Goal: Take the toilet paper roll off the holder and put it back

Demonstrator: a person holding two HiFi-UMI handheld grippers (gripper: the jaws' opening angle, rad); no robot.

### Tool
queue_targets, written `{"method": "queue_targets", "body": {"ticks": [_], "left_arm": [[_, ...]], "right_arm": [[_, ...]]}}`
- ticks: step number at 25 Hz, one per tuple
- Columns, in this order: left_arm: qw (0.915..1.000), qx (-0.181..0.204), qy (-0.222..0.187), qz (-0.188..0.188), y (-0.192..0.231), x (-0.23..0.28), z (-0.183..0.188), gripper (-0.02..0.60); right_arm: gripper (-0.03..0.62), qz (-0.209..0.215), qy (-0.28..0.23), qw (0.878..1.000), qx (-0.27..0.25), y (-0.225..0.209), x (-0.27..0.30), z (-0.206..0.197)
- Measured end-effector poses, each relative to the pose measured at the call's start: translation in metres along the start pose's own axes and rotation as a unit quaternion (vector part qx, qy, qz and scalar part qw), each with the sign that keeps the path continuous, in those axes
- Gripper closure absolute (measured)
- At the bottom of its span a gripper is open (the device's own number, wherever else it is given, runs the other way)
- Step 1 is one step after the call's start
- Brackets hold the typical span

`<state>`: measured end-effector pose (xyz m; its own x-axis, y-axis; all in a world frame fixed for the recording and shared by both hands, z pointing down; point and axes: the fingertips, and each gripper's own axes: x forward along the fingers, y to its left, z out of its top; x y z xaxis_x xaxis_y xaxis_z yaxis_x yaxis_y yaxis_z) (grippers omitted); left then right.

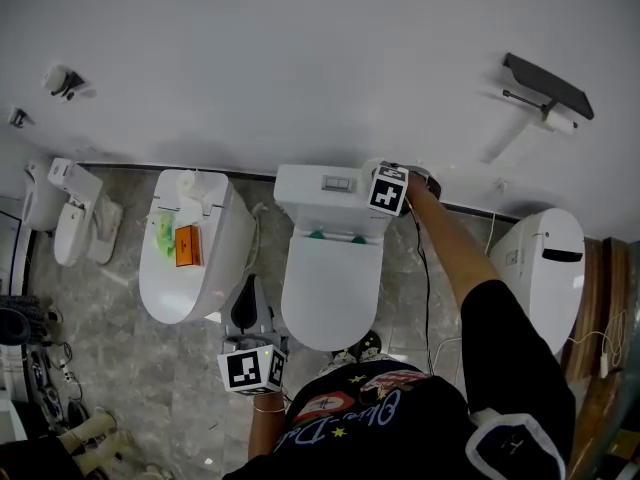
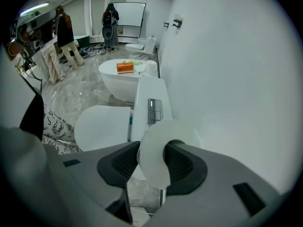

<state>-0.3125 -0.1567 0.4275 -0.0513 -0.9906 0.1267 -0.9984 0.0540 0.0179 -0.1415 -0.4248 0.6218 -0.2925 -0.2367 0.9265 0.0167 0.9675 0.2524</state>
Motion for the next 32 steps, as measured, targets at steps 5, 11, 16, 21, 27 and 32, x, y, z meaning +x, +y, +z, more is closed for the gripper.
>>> {"method": "queue_targets", "body": {"ticks": [5,11,16,21,27,32], "left_arm": [[1.0,0.003,0.006,0.002,0.002,0.0,-0.004,0.583],[1.0,0.005,0.0,-0.003,0.0,0.003,0.001,0.583],[0.9996,0.011,-0.014,-0.021,-0.012,0.008,0.01,0.583],[0.9978,0.018,-0.034,-0.054,-0.028,0.011,0.023,0.583],[0.9926,0.03,-0.064,-0.099,-0.058,0.013,0.043,0.583],[0.9885,0.032,-0.068,-0.131,-0.085,0.009,0.044,0.583]], "right_arm": [[0.434,-0.004,-0.001,1.0,-0.024,-0.001,0.004,0.006],[0.418,-0.031,-0.049,0.998,0.006,-0.01,-0.015,0.013],[0.418,-0.072,-0.173,0.98,0.067,-0.015,-0.077,0.035],[0.419,-0.198,-0.403,0.868,0.213,-0.006,-0.192,0.036],[0.571,-0.272,-0.528,0.725,0.349,0.067,-0.267,-0.02],[0.58,-0.314,-0.536,0.661,0.42,0.124,-0.28,-0.061]]}}
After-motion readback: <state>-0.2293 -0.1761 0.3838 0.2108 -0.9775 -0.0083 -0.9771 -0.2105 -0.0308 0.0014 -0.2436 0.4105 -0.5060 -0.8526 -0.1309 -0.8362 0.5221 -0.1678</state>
